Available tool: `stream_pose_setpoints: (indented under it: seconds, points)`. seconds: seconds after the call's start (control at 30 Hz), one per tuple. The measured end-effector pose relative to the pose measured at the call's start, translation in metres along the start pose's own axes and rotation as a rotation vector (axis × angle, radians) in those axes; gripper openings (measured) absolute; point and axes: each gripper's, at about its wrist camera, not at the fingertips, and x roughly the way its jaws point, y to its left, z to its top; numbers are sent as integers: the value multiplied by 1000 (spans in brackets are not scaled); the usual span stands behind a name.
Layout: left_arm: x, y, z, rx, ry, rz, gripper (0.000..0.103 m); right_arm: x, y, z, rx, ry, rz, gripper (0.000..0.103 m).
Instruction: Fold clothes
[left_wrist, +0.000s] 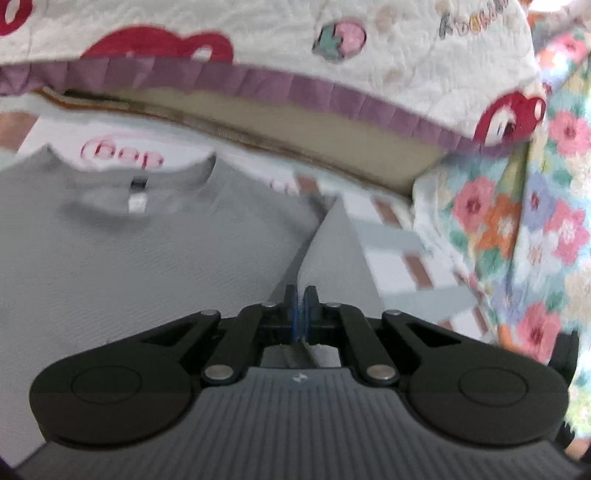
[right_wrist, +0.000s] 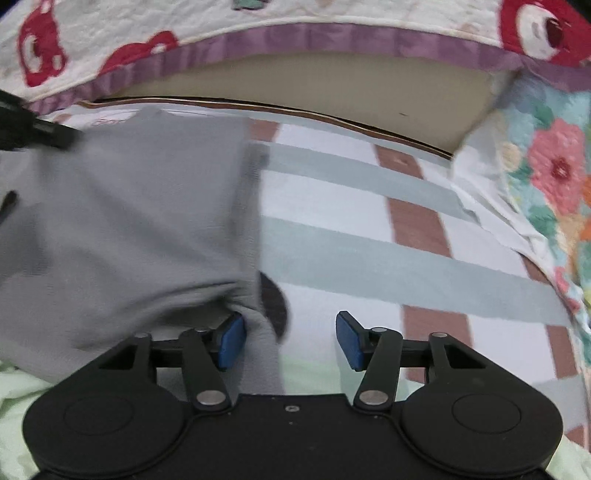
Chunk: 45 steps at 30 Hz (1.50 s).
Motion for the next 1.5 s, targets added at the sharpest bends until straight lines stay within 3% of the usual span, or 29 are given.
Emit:
stream_pose_setpoints:
  seconds: [0.07,0.2,0.27,0.33,0.37,0.4,0.47,0.57,0.67,0.8,0.87,0.93,1.0,1.13,1.27,1.33,1.4,1.5]
  points:
    - [11,6,-11,26,55,41,4,-3,0,-2,14,8,-21,63]
    - [15,19,-19,-35,67,16,5,-11,18,1,-5,-49,-42,62]
    - [14,18,-17,-41,56,3,7,-14,34,7,-73,-85,2,62]
    - [12,18,-13,-30,61,-5,11,-5,52,13,-173,-81,-24,60]
    - [11,18,-11,-27,64,-7,14,1,56,15,-203,-78,-47,41]
    - [9,17,-11,-26,65,-10,14,5,55,19,-201,-74,-71,7]
    - [8,18,-12,-26,75,-25,18,5,42,25,-89,-57,-95,10]
    - [7,17,-15,-15,89,-31,19,-3,16,20,121,-54,-16,15]
    - [7,14,-19,12,101,-13,21,-9,14,13,124,-51,-38,34]
    - [5,14,-22,18,121,-13,22,-24,7,9,194,-33,-122,32]
    - [5,12,-23,20,136,-12,20,-38,-9,7,375,-14,-162,31]
    - [4,8,-25,22,148,-13,20,-50,-29,0,570,-36,-111,28]
    - [4,4,-27,48,155,-17,20,-57,-35,3,629,-75,-48,24]
    - [0,2,-26,69,143,-14,20,-42,-18,36,505,-132,46,25]
    - [-12,13,-14,47,94,-17,22,-5,13,90,302,-112,114,25]
    - [-16,19,-7,63,76,11,22,17,26,122,221,-84,137,30]
    - [-20,25,-1,86,69,54,22,39,34,152,180,-46,168,46]
    - [-29,37,4,96,72,108,22,72,49,189,120,27,164,52]
